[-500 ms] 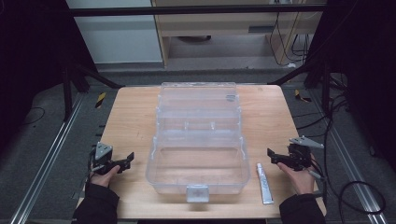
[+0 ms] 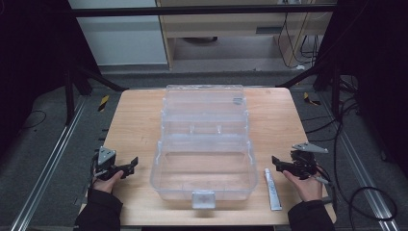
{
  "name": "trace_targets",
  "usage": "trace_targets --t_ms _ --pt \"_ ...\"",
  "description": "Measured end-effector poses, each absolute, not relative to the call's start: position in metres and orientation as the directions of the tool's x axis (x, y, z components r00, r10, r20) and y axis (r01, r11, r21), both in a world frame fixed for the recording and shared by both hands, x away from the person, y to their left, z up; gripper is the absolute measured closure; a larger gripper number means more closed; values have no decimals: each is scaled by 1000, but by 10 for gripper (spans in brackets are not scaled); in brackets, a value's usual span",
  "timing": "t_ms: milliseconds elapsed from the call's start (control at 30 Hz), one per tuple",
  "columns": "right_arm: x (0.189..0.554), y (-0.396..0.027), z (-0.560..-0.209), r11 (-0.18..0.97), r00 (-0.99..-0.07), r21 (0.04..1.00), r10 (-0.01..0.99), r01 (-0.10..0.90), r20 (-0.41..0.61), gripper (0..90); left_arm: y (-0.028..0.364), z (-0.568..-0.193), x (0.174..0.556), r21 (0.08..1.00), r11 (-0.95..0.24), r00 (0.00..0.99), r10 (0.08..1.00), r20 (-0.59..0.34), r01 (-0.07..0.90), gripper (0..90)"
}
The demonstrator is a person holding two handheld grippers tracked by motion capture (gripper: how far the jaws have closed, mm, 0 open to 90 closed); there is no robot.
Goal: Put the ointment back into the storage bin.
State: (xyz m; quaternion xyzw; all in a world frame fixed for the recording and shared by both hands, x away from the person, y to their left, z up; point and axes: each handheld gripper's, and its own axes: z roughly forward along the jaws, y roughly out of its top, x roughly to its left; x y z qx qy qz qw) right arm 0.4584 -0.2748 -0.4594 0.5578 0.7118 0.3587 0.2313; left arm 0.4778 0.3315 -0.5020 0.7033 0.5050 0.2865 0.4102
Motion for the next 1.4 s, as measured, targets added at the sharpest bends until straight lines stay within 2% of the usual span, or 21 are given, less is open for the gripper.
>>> trace_targets --t_ms 167,433,733,1400 --pt "455 -272 -450 151 -274 744 961 651 45 277 331 -502 478 865 -155 325 946 -9 477 27" --pt "449 -263 -430 230 -319 694 948 682 0 299 331 -502 478 864 -159 326 945 -6 478 27" --pt "448 -249 -412 267 -353 628 936 731 13 335 332 -502 478 865 -155 325 945 -11 478 27" --pt "451 -233 -419 329 -388 454 921 828 40 410 332 -502 478 864 -158 328 944 -9 478 27"
